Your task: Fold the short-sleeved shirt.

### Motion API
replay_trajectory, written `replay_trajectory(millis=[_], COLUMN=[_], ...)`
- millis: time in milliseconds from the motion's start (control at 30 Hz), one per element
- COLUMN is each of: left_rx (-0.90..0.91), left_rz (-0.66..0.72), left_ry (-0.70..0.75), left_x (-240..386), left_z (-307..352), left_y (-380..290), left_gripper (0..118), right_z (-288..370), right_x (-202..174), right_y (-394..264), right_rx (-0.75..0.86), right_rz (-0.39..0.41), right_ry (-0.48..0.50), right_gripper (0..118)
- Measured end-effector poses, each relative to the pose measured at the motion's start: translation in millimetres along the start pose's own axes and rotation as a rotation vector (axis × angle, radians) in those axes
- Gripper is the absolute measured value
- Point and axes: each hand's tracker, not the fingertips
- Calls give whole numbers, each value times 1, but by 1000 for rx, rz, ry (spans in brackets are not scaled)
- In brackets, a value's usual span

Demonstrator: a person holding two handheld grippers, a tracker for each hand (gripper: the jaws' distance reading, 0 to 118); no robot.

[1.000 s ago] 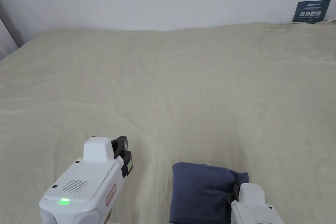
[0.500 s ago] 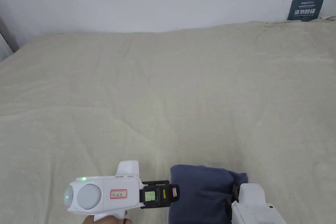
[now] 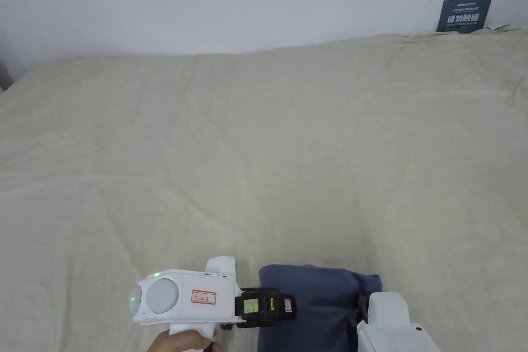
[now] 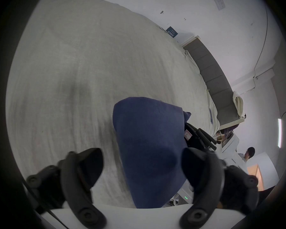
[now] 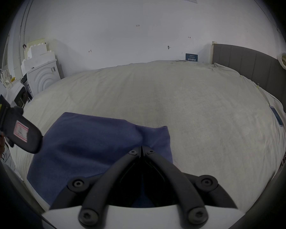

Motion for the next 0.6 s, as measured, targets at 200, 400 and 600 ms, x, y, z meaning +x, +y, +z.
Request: replay_trajectory(millis=[200, 400, 600], left_rx=[-39, -35, -9], left_rz=[7, -4, -37], left_ry=[2, 31, 55], left_x=[2, 12, 22], left_z=[-9, -9, -5], left_y=[1, -1, -5], left_gripper=[42, 17, 11], right_z=[-2, -2, 5], right_x=[1, 2, 5], right_y=[-3, -2, 7], right_rx=[-2, -6, 1], right_rz=[-2, 4, -8], right_ry=[2, 6, 21], right_gripper=[0, 0, 0])
